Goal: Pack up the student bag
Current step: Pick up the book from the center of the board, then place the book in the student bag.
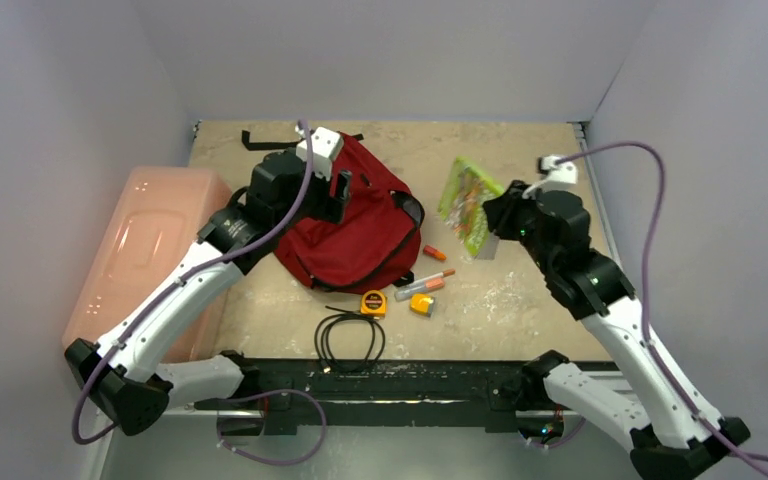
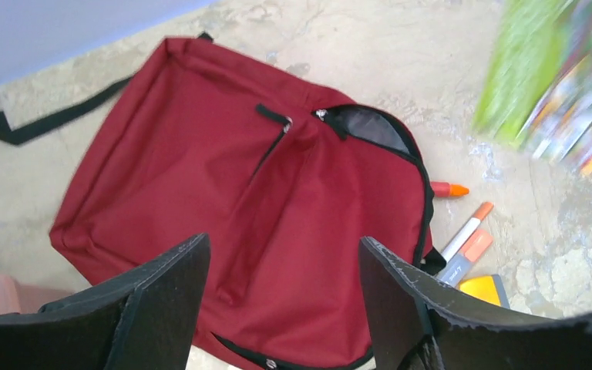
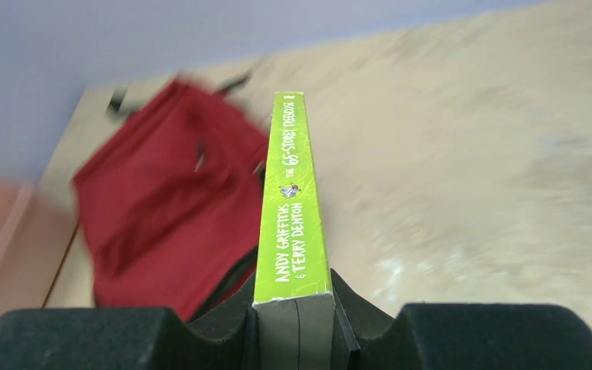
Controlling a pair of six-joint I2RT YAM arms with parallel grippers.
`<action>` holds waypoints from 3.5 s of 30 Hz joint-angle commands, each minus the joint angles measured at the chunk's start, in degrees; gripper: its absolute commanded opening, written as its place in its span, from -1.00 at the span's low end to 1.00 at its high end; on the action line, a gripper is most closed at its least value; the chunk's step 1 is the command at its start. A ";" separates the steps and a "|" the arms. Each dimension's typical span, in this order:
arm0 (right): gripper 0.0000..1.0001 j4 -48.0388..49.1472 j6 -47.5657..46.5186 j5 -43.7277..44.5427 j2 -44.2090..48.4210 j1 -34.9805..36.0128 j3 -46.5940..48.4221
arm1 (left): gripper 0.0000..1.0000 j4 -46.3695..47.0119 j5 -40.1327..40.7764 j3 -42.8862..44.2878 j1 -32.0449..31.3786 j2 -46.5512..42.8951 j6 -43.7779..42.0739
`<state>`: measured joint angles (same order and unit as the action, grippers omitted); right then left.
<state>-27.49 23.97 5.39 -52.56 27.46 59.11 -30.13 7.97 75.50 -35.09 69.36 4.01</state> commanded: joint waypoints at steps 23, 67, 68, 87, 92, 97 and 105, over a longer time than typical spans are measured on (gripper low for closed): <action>-1.00 -2.14 8.00 32.76 12.31 -0.31 0.01 | -0.17 0.42 33.64 -5.28 -23.34 23.38 0.03; -1.00 36.29 65.85 -32.53 -26.13 -7.47 -8.14 | -1.00 18.69 39.98 -9.17 -20.02 0.65 -6.71; -1.00 37.41 65.55 -30.70 -27.92 -6.73 -7.61 | -1.00 18.47 39.21 -9.01 -20.02 0.73 -6.53; -1.00 107.53 55.89 9.21 -63.80 13.47 -5.49 | -1.00 11.14 31.19 -8.69 -20.37 -0.69 -14.52; -1.00 102.34 50.68 15.88 -66.48 15.90 -2.94 | -1.00 12.52 29.91 -8.71 -20.37 0.52 -12.25; -0.58 101.08 48.59 17.32 -68.71 16.37 -0.96 | -1.00 11.25 30.15 -8.40 -20.37 1.02 -10.11; 0.65 91.08 40.23 11.89 -61.34 16.34 -8.06 | -1.00 11.38 31.48 -10.66 -20.39 0.32 -8.93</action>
<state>66.08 71.31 18.35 -121.43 43.83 54.33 -20.69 38.81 65.73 -55.27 70.83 -6.63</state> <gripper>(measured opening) 0.715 0.019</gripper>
